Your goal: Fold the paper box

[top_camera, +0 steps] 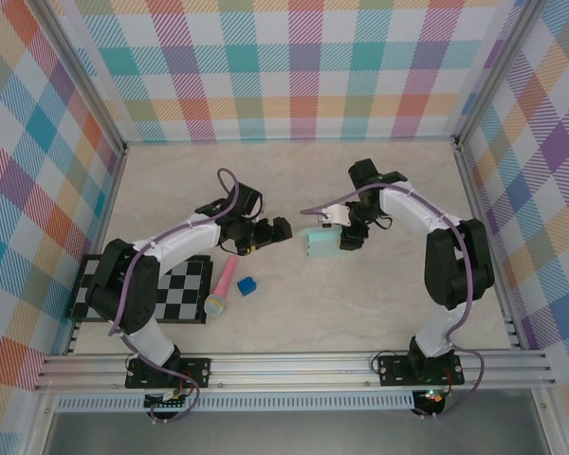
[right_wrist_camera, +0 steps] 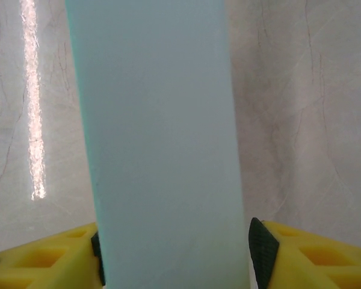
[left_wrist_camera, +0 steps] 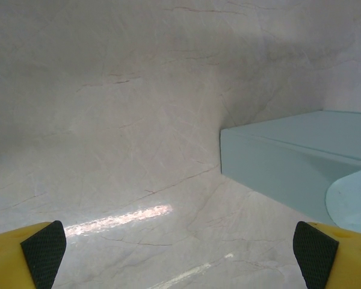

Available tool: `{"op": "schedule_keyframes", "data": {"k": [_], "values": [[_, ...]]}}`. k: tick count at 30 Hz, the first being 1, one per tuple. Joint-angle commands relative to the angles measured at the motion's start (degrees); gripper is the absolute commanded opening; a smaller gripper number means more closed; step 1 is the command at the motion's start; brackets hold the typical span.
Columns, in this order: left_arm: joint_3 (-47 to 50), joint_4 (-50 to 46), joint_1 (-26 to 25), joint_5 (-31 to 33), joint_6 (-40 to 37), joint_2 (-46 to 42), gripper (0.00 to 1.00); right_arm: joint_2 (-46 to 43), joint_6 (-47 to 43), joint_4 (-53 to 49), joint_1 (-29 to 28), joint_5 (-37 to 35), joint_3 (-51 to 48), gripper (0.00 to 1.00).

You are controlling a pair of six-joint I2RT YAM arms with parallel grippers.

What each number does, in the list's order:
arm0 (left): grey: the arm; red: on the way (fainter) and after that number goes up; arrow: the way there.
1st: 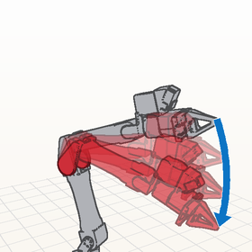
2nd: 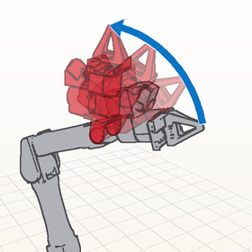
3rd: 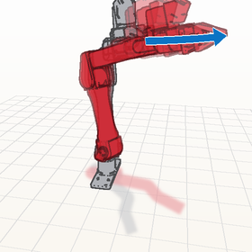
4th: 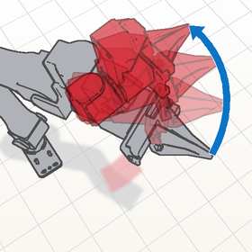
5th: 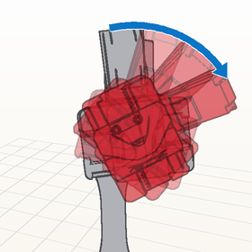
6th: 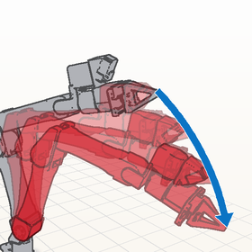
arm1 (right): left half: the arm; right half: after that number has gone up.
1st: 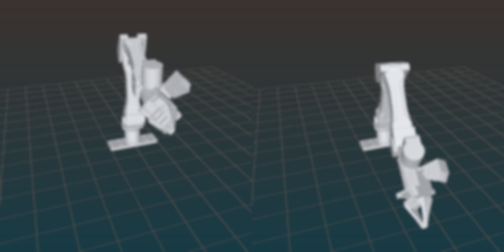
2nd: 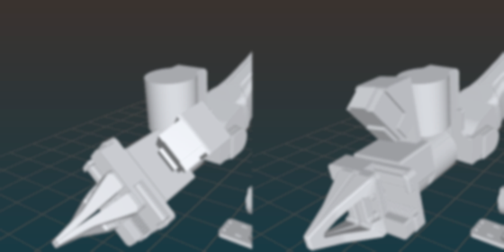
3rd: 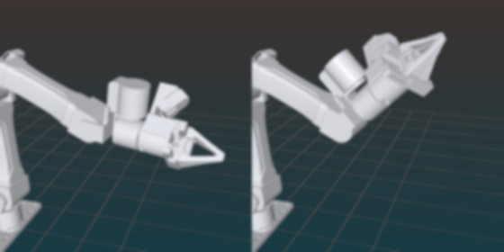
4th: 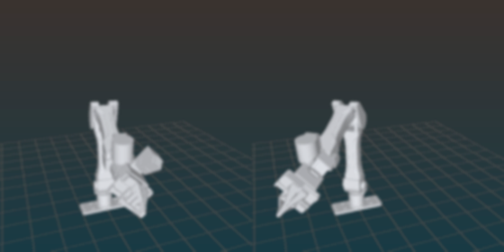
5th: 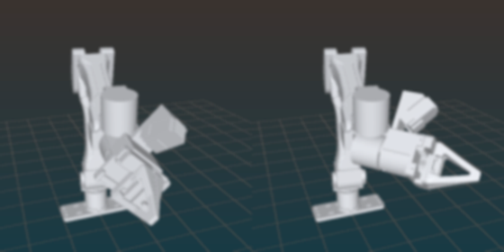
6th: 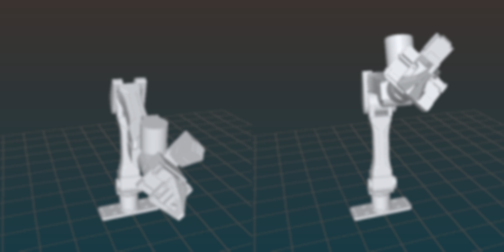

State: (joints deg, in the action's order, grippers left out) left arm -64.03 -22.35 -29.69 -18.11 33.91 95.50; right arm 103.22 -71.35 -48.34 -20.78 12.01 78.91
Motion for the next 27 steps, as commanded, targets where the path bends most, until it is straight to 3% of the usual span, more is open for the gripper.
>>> {"op": "schedule_keyframes", "data": {"k": [1,9,15,19,22,27], "values": [[-1.8,0.4,1.2,-3.7,1.3,0.6,0.99,1.2,4.2,-1.8,-0.6,-0.2,3.1,0.58],[-4.0,5.2,3.9,-7.1,6.8,3.5,0.99,1.5,16.2,-1.3,-1.9,-6.1,4.4,0.55],[-7.8,3.7,4.1,-3.1,5.5,9.1,0.97,1.0,26.4,-2.3,-2.0,-5.3,6.6,0.58],[-0.2,23.8,3.5,-7.9,4.4,8.4,0.96,2.0,32.8,-4.4,-2.2,-3.6,9.3,0.61],[6.3,36.9,3.4,-9.1,-0.1,6.6,0.99,2.6,32.2,-6.0,-2.2,-2.9,9.5,0.61],[6.9,40.9,3.2,-12.7,-4.3,8.5,1.0,3.2,30.7,-7.7,-2.2,-2.6,9.2,0.6]]}}
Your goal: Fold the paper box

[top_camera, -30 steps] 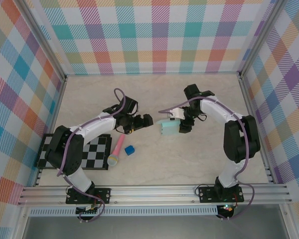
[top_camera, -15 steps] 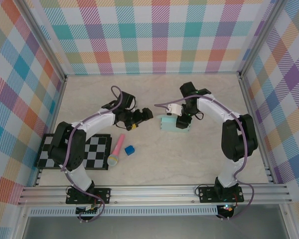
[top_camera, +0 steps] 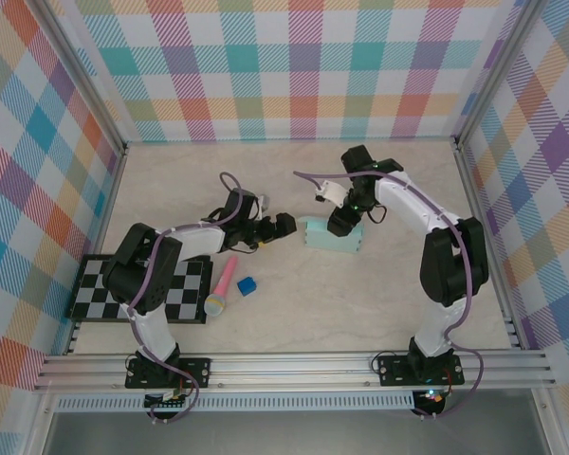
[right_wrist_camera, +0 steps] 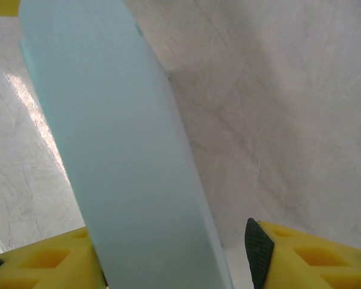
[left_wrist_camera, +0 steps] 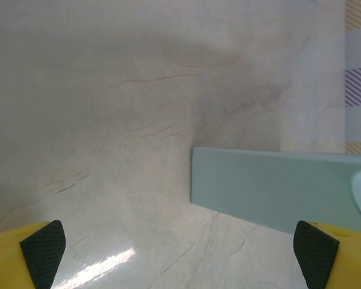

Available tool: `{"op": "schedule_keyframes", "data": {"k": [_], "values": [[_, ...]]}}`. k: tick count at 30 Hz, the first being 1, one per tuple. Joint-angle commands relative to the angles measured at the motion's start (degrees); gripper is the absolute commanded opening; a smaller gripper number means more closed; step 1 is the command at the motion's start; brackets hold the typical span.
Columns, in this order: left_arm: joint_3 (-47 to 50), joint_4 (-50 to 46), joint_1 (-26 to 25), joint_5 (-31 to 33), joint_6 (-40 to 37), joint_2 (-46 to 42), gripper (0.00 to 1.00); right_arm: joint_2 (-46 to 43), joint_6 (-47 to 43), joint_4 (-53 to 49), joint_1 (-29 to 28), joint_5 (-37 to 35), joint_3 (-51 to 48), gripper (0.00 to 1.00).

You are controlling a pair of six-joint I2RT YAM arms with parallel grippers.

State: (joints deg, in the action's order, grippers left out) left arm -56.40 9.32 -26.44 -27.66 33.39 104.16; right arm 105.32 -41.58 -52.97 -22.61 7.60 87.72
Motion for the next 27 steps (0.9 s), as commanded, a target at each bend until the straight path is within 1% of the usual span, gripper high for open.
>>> {"op": "schedule_keyframes", "data": {"k": [1,4,6,13,15,20,21,27], "values": [[-0.8,9.5,-0.2,-2.8,-3.1,0.2,1.0,0.9,0.9,-3.2,-0.4,2.3,0.3,0.6],[0.9,13.0,-0.9,-2.2,-1.4,0.0,1.0,0.5,0.9,-3.4,-0.3,3.0,0.4,0.54],[1.9,13.7,-1.5,-0.8,-1.8,-0.9,1.0,0.5,0.8,-3.5,-0.3,3.1,0.5,0.51],[-0.2,10.0,-1.6,0.0,-2.8,-1.8,1.0,1.7,1.6,-4.4,0.0,3.0,2.1,0.46],[-0.8,9.4,-1.6,0.0,-2.8,-1.8,1.0,2.4,2.2,-5.1,0.4,3.6,3.2,0.43],[-1.3,9.7,-1.5,0.3,-2.7,-2.7,1.0,3.7,3.0,-6.4,1.1,4.8,5.3,0.37],[-1.4,9.5,-1.5,0.4,-2.7,-2.8,1.0,3.8,3.1,-6.6,1.2,5.4,5.6,0.34],[-0.7,10.3,-1.5,1.0,-1.7,-3.1,1.0,4.1,3.2,-7.0,1.6,6.1,5.9,0.29]]}}
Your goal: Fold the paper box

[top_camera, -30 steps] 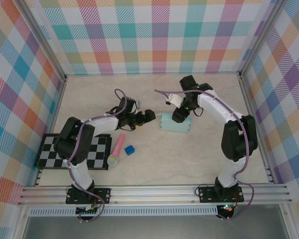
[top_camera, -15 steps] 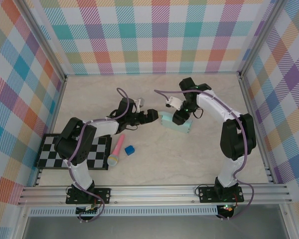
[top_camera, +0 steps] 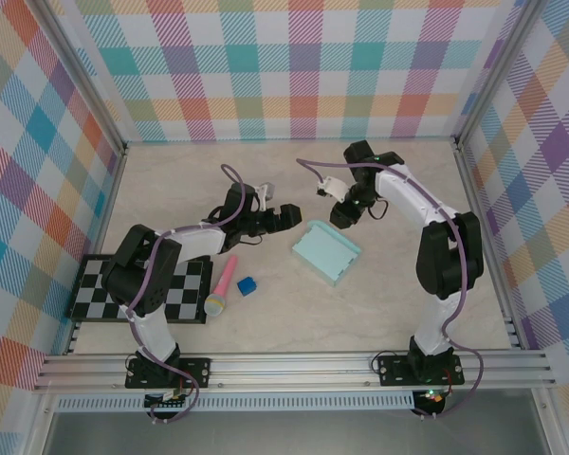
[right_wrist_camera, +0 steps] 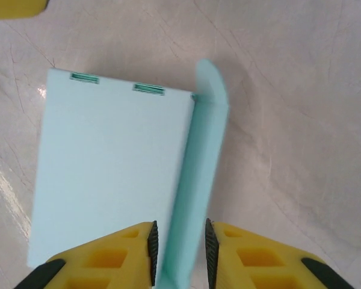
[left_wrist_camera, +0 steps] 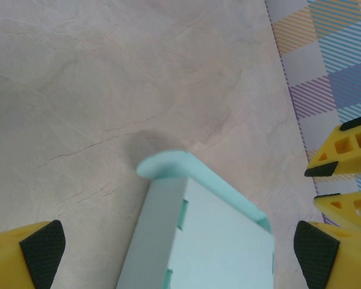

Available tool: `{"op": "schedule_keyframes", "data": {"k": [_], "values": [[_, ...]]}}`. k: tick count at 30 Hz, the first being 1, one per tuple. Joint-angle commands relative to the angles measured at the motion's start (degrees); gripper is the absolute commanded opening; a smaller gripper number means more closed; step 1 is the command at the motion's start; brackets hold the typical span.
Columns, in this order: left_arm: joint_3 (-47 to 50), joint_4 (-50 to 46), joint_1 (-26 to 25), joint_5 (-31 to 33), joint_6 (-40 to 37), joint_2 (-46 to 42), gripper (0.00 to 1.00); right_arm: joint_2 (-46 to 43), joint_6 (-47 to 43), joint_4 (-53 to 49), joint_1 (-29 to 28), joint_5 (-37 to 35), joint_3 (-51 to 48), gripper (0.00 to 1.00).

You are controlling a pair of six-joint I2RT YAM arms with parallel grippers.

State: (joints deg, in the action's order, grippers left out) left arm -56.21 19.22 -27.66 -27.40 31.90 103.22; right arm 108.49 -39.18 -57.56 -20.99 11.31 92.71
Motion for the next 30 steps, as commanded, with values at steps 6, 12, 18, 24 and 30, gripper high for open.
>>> {"op": "schedule_keyframes", "data": {"k": [6,12,18,24,30], "values": [[-0.4,0.1,-1.8,2.0,0.9,-2.8,1.0,-0.3,4.2,-1.0,0.0,1.0,0.6,0.33],[-2.6,-17.5,-2.4,4.4,-7.4,-7.8,0.99,-0.6,13.1,1.8,1.1,-1.2,-3.0,0.42],[-1.6,-26.0,-3.5,8.5,-12.4,-11.0,0.99,0.0,14.6,7.8,1.3,-2.2,-9.7,0.34],[-1.3,-25.1,-3.4,7.4,-11.9,-10.1,0.99,4.2,9.3,3.4,1.4,-3.2,-6.4,0.31],[-0.5,-23.7,-3.4,7.6,-10.9,-10.0,0.99,6.9,8.0,2.2,1.4,-2.6,-5.7,0.32]]}}
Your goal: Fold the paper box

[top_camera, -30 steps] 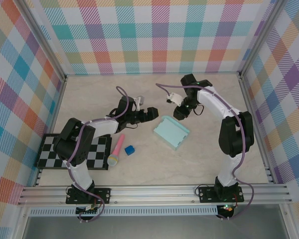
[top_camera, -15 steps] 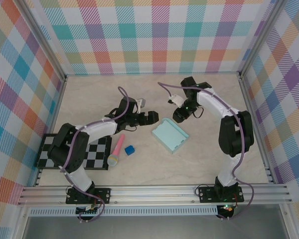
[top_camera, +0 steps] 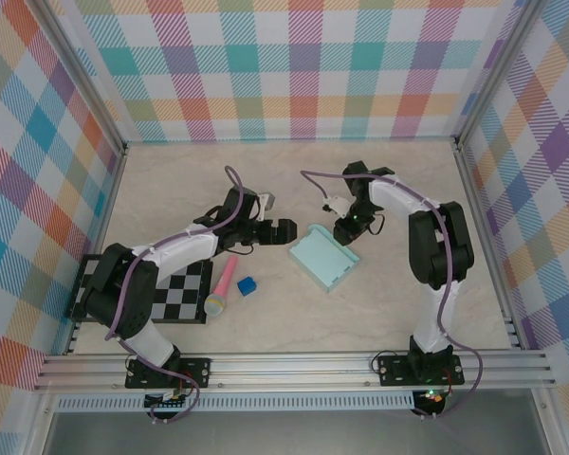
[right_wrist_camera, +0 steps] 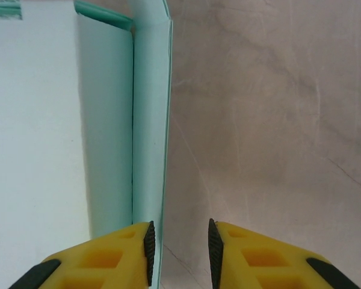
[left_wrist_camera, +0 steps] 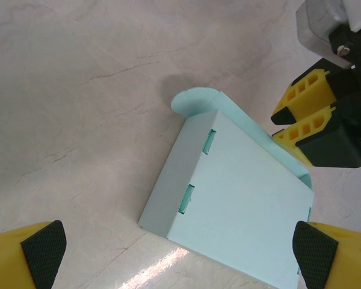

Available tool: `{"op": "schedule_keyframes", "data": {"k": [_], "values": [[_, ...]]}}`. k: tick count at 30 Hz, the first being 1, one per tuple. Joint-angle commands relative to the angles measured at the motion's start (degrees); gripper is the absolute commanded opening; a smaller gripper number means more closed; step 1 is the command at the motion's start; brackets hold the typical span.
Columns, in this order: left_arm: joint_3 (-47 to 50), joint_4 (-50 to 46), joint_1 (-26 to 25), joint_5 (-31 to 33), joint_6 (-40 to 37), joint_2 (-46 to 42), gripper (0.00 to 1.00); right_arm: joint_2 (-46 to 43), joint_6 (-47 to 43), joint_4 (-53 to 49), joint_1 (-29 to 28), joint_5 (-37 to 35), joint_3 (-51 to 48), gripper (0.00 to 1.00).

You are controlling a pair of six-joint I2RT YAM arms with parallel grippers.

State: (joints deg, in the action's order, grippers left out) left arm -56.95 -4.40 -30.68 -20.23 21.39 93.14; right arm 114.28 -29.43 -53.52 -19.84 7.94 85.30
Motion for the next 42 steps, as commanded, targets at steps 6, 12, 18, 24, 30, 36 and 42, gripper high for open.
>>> {"op": "schedule_keyframes", "data": {"k": [6,12,18,24,30,36,42], "values": [[0.2,-0.3,-0.3,0.8,-0.3,-0.1,0.99,1.7,-1.3,-1.8,0.2,3.8,1.6,0.29],[0.2,-0.2,-0.3,0.7,-0.3,0.1,0.99,2.3,-1.3,-3.1,0.2,7.5,1.1,0.26],[0.0,-0.1,-0.3,1.3,0.3,0.1,0.99,2.0,-1.2,-2.4,0.3,5.5,0.4,0.12],[-0.7,-0.3,-0.1,2.1,0.4,-0.3,1.0,-1.9,-3.3,-1.0,-0.3,2.8,0.2,0.0],[-0.5,1.4,1.6,1.8,1.5,-0.7,1.0,-8.2,-9.4,3.0,-3.3,-6.3,-1.3,0.0],[0.7,7.3,3.8,0.1,0.6,-1.7,1.0,-13.9,-16.7,12.2,-6.7,-14.8,-5.7,0.0],[-0.7,9.3,5.5,-5.0,-1.6,0.2,1.0,-18.4,-21.4,21.9,-10.0,-23.1,-9.9,0.0]]}}
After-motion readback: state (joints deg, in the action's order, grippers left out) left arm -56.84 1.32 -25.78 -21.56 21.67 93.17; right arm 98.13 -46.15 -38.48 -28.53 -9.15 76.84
